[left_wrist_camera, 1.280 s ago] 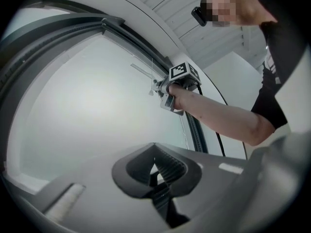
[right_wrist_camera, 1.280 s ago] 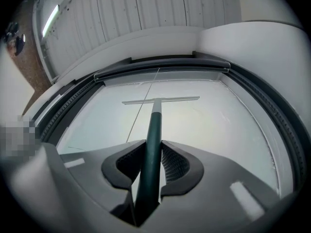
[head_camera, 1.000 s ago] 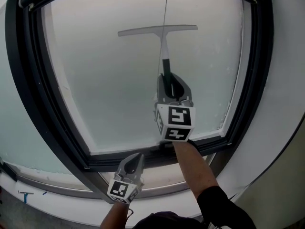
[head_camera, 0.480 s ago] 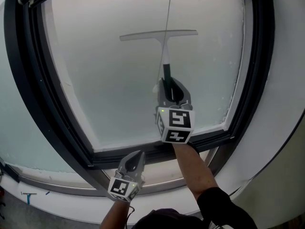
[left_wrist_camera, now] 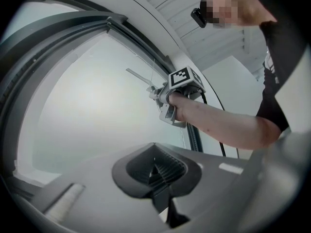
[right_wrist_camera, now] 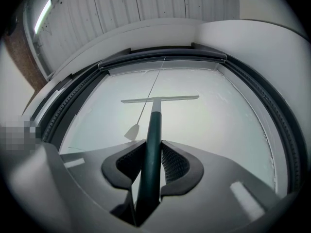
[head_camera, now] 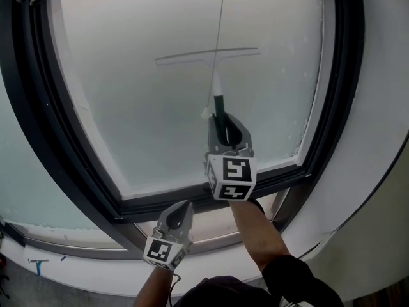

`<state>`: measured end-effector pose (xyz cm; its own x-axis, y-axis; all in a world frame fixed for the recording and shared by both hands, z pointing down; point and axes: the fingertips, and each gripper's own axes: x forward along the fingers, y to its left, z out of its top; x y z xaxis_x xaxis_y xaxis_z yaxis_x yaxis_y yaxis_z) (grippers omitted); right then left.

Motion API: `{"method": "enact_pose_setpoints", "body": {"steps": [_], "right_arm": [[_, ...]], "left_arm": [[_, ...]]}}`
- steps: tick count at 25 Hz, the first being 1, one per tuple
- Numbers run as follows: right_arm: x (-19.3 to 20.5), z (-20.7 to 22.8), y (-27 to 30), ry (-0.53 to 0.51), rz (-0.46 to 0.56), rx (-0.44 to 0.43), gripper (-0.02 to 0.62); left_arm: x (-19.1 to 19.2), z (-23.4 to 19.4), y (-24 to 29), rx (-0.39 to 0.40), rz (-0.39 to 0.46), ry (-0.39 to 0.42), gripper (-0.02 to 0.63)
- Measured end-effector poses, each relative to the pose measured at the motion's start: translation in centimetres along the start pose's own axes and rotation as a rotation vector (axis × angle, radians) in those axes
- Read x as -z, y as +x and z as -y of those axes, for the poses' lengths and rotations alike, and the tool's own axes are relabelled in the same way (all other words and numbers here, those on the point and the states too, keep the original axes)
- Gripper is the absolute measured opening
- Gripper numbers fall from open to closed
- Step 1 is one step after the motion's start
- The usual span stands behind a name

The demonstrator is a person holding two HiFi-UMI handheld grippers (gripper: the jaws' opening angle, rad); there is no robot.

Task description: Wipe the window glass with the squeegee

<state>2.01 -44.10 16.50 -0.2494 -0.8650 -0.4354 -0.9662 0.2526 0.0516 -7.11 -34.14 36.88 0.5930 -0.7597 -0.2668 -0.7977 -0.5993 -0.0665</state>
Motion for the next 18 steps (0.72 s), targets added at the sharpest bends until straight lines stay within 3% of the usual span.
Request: {"method": "enact_pose_setpoints", "body": {"steps": [18], "right_arm": [[5.0, 0.4, -3.3, 0.007, -0.089, 0.016, 0.095]], "left_arm": [[1.6, 1.3, -1.3, 0.01, -0.037, -0.024, -0.002]]}}
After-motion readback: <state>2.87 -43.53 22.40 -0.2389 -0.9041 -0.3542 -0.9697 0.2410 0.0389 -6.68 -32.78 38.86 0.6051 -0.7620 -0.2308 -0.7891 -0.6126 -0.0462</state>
